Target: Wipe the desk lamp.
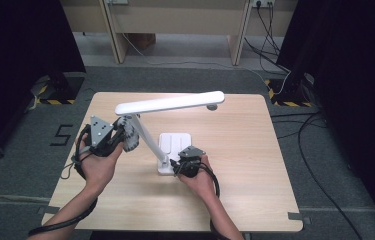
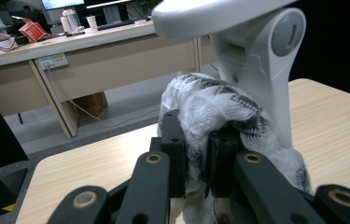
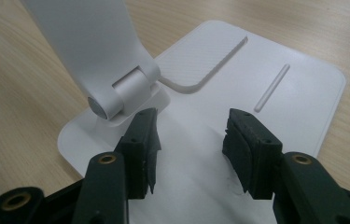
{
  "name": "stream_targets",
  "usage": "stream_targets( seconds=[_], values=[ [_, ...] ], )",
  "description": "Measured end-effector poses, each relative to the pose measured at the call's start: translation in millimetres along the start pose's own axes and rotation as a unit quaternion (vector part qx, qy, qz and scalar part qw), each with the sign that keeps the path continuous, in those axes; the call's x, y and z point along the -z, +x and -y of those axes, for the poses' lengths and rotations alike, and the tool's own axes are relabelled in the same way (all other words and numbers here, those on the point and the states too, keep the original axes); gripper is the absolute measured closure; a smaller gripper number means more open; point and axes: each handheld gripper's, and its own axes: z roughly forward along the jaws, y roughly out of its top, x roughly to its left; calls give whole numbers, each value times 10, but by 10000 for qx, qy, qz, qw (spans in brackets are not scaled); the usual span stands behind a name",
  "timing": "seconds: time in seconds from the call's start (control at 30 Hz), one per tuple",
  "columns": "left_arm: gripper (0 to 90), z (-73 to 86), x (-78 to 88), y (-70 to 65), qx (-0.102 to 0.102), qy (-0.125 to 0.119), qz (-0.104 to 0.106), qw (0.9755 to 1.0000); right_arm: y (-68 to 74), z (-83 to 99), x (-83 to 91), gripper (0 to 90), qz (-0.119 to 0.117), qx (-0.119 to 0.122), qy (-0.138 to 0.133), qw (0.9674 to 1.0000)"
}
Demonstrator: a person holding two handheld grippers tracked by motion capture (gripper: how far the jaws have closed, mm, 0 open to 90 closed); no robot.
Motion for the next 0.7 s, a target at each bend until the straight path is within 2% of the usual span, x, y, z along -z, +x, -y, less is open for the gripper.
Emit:
stream_targets(
  seconds=[0.37,0.7],
  values=[
    [797,104,-11,-74,33,90,-45,9999,0,0,0,540,2,17,0,10000],
    [797,190,-36,-60,158,101,133,9997,1,0,0,540,0,14,1,10000]
  ],
)
